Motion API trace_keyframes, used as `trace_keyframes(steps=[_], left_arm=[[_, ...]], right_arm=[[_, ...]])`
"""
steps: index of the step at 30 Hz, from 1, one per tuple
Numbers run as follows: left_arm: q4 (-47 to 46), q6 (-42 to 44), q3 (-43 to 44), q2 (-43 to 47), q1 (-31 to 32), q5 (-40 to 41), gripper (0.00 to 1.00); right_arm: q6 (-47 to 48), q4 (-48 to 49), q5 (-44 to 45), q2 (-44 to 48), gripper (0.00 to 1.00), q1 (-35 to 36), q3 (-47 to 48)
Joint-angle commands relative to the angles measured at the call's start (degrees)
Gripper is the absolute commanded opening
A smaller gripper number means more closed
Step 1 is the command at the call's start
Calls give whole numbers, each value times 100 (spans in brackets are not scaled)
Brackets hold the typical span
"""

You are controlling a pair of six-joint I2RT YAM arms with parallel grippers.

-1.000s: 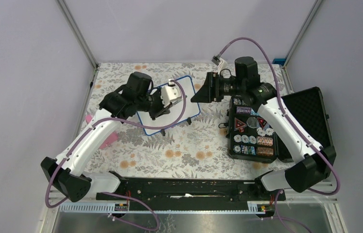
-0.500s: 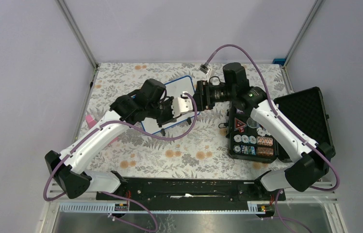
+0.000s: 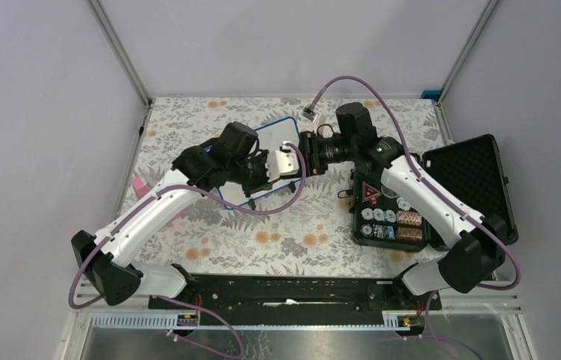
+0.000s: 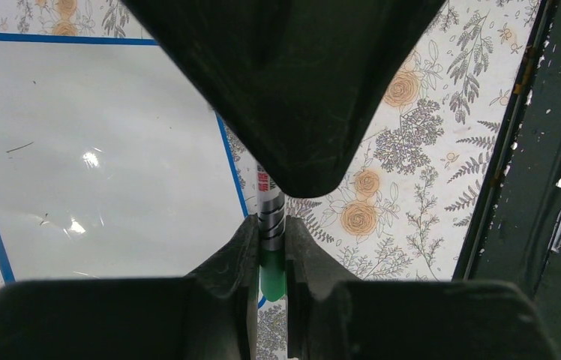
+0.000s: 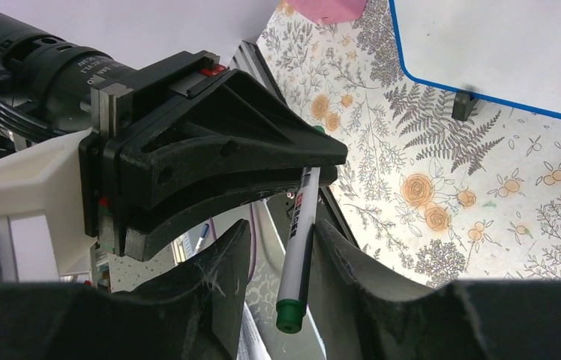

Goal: Write a sentence on the whiteboard
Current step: Pass from the left arm to the right

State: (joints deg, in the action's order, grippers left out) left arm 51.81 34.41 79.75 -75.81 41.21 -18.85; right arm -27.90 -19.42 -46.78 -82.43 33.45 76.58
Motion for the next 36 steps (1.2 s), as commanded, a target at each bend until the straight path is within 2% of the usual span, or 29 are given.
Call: trace_keyframes(steps=[1,24,29,32,34,35,36], left_arm=[[-204,6,245,67,89,104,0],[-153,83,352,-39,391,396,0],[-154,127,331,-48,443,455,0],[-153,124,329,-57,458,523,0],[-154,100,335,-35,460,554,0],[-154,45,358,-31,458,584,2],[-135,-13,382,-23,458,618,7]], right_arm=[[-8,154,-15,6,43,108,-20],[163,-7,236,-100,36,290,-94],[211,-46,283,-133,28,336,-113],[224,-64,269,-146,18,345,-99],[237,-72,271,-139,7,342,-78],[255,-94,286,-141,1,341,-62],[269,-115,300,-134,0,344,-35]])
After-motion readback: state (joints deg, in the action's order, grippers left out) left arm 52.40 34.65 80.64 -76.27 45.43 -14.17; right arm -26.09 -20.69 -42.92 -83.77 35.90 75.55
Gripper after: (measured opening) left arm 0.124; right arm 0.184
